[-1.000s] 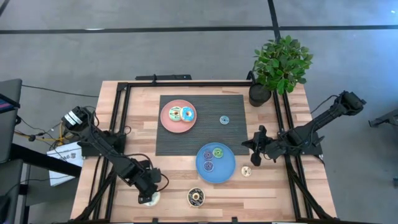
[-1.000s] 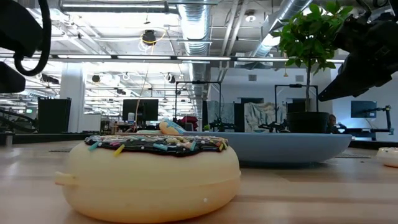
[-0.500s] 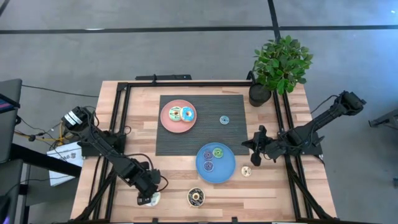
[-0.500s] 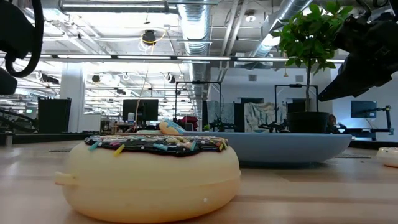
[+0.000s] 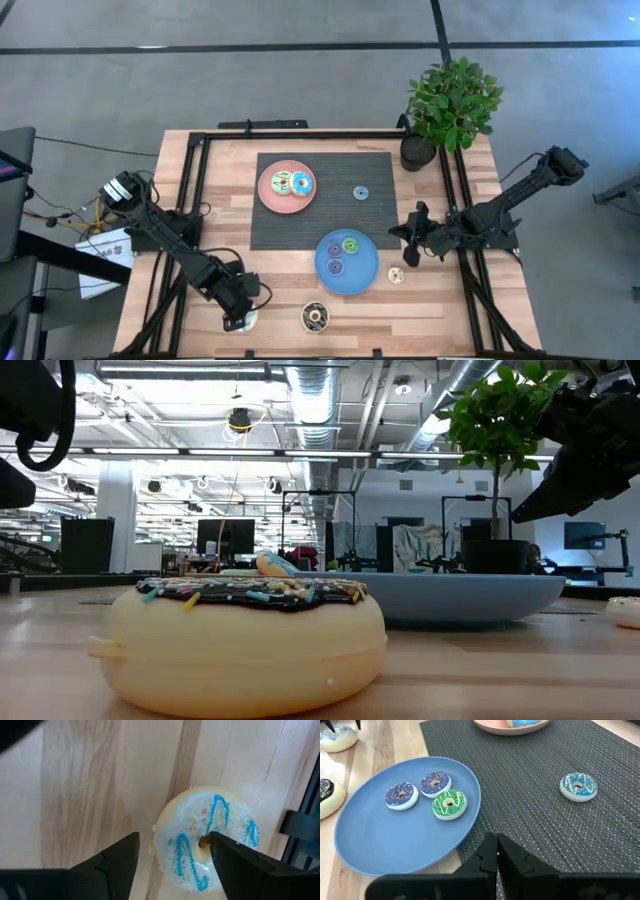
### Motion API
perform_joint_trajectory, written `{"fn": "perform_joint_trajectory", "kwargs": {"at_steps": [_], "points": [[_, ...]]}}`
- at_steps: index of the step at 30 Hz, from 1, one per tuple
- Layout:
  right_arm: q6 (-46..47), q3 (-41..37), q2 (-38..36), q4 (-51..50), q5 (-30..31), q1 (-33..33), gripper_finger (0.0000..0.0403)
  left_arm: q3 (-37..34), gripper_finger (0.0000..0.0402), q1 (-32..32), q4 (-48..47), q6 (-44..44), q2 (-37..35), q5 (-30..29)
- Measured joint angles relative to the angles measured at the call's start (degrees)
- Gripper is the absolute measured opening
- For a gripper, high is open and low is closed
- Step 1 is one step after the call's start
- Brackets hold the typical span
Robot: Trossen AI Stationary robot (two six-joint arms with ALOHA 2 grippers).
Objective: Pick & Place donuts
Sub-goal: Put the large white donut into the pink plate
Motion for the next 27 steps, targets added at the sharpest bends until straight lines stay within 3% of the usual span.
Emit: {"fn": "perform_joint_trajectory", "kwargs": {"at_steps": [7, 19, 27], "points": [[0.0, 0.0, 0.0, 0.0, 0.0, 0.0, 0.0001, -1.9, 0.0233, -0.1, 5.0, -0.2, 0.0, 0.9], [0.0, 0.0, 0.0, 0.0, 0.0, 0.0, 0.0001, -2.1, 0.0233, -0.4, 4.8, 0.0, 0.1, 1.2], [0.0, 0.0, 0.0, 0.0, 0.0, 0.0, 0.0001, -1.9, 0.0233, -0.5, 6.6, 2.1, 4.5, 3.3]]}}
